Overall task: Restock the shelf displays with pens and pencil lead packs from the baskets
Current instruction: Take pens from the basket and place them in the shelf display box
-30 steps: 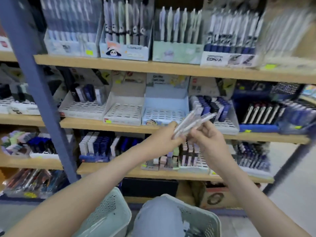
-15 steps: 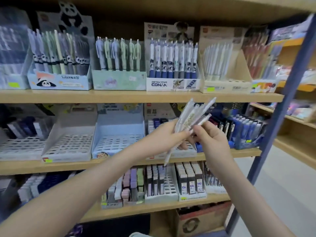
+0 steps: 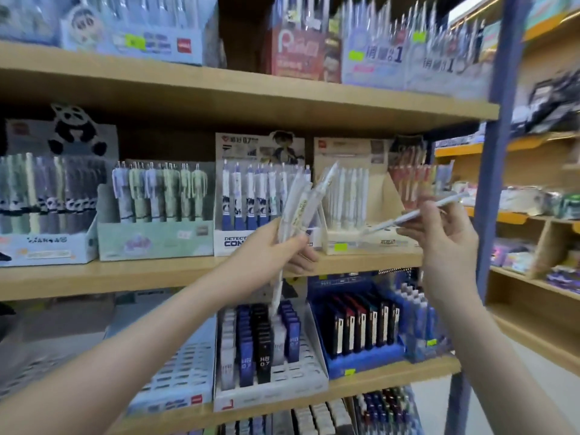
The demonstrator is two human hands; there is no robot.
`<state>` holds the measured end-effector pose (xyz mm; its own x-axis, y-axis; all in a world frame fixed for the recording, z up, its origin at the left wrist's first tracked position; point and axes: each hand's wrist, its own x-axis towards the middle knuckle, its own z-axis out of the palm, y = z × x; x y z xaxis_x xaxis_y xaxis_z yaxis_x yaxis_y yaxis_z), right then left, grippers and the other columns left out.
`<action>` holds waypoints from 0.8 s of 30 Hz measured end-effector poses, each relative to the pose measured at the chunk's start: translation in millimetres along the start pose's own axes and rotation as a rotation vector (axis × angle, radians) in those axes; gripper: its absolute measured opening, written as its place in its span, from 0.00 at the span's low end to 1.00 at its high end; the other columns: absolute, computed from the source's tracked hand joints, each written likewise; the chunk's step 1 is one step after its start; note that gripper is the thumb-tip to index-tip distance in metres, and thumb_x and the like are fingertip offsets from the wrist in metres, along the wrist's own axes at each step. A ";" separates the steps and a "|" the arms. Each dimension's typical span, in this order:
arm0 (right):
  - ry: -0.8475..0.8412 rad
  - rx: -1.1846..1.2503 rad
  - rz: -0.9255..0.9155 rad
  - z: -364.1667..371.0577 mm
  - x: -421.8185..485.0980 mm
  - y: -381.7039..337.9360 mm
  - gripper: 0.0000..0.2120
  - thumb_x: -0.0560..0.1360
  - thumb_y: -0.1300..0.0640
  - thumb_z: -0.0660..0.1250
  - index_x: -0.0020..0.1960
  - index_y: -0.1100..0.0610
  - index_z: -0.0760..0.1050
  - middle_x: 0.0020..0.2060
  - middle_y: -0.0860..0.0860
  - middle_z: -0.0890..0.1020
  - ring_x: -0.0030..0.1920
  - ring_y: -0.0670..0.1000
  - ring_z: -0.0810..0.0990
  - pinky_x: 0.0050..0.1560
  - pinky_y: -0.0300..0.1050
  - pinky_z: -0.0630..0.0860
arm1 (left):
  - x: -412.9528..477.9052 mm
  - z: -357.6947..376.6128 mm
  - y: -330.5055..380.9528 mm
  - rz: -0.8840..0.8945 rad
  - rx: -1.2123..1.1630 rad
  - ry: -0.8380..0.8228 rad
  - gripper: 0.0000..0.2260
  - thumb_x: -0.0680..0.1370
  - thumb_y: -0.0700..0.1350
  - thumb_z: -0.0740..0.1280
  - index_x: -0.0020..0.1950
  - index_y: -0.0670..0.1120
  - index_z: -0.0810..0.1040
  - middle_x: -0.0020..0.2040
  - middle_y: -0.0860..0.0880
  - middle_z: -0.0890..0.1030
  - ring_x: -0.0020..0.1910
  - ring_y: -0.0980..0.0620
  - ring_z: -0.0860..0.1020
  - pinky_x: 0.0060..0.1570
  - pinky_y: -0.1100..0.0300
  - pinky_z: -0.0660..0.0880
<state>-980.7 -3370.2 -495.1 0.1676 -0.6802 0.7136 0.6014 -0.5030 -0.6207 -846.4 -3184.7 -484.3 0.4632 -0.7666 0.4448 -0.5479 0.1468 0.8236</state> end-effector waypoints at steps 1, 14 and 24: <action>0.027 -0.015 -0.022 -1.1 10.7 2.5 0.05 0.81 0.56 0.59 0.48 0.52 0.73 0.42 0.52 0.80 0.43 0.50 0.82 0.44 0.41 0.79 | 4.2 1.3 1.7 0.006 0.008 0.009 0.04 0.81 0.44 0.61 0.54 0.46 0.73 0.43 0.45 0.84 0.41 0.50 0.84 0.44 0.58 0.81; -0.218 -0.411 0.013 17.4 94.9 32.9 0.05 0.80 0.56 0.59 0.50 0.54 0.74 0.43 0.51 0.79 0.44 0.51 0.81 0.45 0.45 0.80 | 45.4 28.4 15.8 0.002 -0.023 0.072 0.08 0.81 0.42 0.60 0.52 0.38 0.74 0.40 0.44 0.83 0.35 0.51 0.82 0.37 0.63 0.78; -0.460 -0.644 0.020 18.4 112.4 29.7 0.05 0.79 0.57 0.61 0.45 0.54 0.73 0.41 0.52 0.81 0.42 0.51 0.82 0.47 0.50 0.81 | 52.6 31.6 11.2 -0.013 -0.065 0.064 0.11 0.81 0.41 0.60 0.52 0.33 0.75 0.36 0.46 0.83 0.36 0.50 0.82 0.39 0.61 0.80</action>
<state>-929.7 -3451.8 -427.4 0.5644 -0.4740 0.6758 0.0482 -0.7984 -0.6002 -850.2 -3243.2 -462.8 0.5145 -0.7273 0.4542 -0.4967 0.1789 0.8493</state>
